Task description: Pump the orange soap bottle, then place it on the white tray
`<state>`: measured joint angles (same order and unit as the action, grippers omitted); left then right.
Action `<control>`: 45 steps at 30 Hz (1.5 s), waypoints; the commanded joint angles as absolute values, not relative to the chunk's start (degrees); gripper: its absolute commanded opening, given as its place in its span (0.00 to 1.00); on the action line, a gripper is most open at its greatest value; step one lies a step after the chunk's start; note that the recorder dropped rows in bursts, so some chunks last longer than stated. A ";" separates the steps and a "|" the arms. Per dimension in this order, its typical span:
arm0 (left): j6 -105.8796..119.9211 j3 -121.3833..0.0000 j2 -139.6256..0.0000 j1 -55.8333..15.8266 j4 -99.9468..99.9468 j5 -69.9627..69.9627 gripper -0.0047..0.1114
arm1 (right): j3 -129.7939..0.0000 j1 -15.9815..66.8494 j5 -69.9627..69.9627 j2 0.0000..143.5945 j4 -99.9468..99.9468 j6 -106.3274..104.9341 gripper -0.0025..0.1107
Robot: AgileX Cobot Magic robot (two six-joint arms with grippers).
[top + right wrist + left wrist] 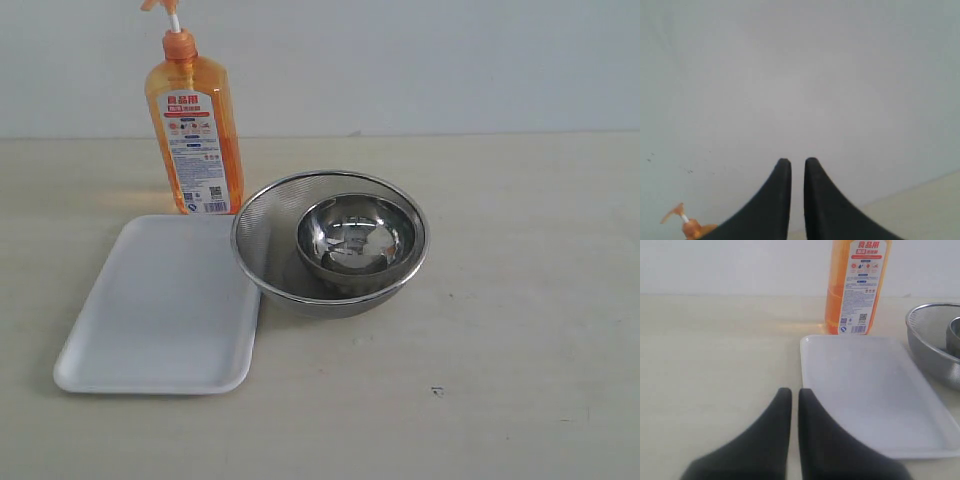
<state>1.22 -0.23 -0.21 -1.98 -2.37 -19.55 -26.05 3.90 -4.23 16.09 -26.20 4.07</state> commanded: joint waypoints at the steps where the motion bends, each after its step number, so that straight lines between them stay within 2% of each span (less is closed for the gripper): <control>1: 0.89 0.00 0.00 -1.77 -2.31 -19.47 0.08 | -33.92 3.94 -4.30 32.03 -26.20 0.00 0.04; 7: 0.89 0.00 0.00 -1.77 -2.31 -19.47 0.08 | -50.65 4.04 -16.90 50.09 -27.29 -16.81 0.02; 11: 0.89 0.00 0.00 -1.77 -2.31 -19.47 0.08 | -61.07 4.04 -27.39 59.21 -38.12 -35.80 0.02; 16: 0.89 0.00 0.00 -1.77 -2.31 -19.47 0.08 | -67.97 4.04 -25.66 62.10 -53.40 -47.60 0.02; 21: 0.89 0.00 0.00 -1.77 -2.31 -19.47 0.08 | -62.81 6.85 -16.56 60.66 -61.80 -64.09 0.02; 25: 0.89 0.00 0.00 -1.77 -2.31 -19.47 0.08 | -54.59 17.52 0.40 57.86 -74.91 -83.25 0.02; 29: 0.89 0.00 0.00 -1.77 -2.31 -19.47 0.08 | -49.50 26.79 14.22 57.62 -73.16 -86.05 0.02; 35: 0.89 0.00 0.00 -1.77 -2.31 -19.47 0.08 | -47.35 33.23 18.18 57.78 -68.95 -80.28 0.02; 40: 0.89 0.00 0.00 -1.77 -2.31 -19.47 0.08 | -47.35 33.77 16.95 57.89 -74.67 -79.77 0.02; 45: 0.89 0.00 0.00 -1.77 -2.31 -19.47 0.08 | -45.10 33.77 16.28 57.89 -70.80 -72.06 0.02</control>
<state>1.22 -0.23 -0.21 -1.98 -2.37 -19.55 -46.53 33.68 16.26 58.15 -74.03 -78.13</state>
